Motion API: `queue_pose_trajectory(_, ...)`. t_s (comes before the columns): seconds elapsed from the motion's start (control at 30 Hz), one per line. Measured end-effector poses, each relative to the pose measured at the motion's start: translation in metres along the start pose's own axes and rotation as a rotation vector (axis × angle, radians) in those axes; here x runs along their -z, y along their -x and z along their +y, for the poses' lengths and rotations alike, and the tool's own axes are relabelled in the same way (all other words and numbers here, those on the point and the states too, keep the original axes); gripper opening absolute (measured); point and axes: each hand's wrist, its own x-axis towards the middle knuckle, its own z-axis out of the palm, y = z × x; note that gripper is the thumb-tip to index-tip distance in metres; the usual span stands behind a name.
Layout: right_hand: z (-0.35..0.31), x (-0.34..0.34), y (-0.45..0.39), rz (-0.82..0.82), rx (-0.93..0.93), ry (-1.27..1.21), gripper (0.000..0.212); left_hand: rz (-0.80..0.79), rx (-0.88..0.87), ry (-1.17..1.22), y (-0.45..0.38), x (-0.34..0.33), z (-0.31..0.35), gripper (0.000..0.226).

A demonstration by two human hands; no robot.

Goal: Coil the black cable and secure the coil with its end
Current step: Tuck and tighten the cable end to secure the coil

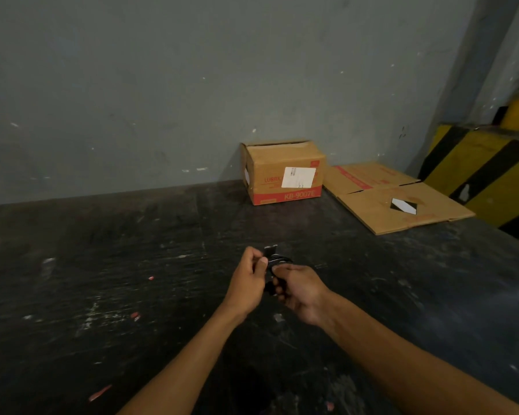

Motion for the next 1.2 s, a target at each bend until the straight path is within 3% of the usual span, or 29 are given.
queue_pose_trajectory(0.13,0.001,0.001,0.008,0.018,0.048,0.032,0.017,0.044,0.032,-0.011,0.001,-0.002,-0.005,0.011)
queue_pose_trajectory(0.27,0.004,0.003,0.014,0.176,0.319,0.088,0.017,0.054,0.053,-0.068,0.002,-0.007,-0.009,0.006)
queue_pose_trajectory(0.37,0.001,0.003,0.015,0.140,0.421,0.177,0.014,0.043,0.025,-0.086,0.001,-0.009,-0.004,0.007)
queue_pose_trajectory(0.53,-0.005,0.010,0.018,-0.016,0.395,0.222,0.027,0.018,0.031,-0.084,0.000,-0.004,-0.005,0.009)
queue_pose_trajectory(0.9,0.000,0.024,0.005,0.261,0.915,1.053,0.010,-0.134,-0.062,-0.211,0.005,-0.002,0.002,0.012)
queue_pose_trajectory(1.2,0.006,0.019,0.001,0.218,0.790,0.791,0.022,-0.179,-0.091,-0.313,0.009,-0.002,0.002,0.019)
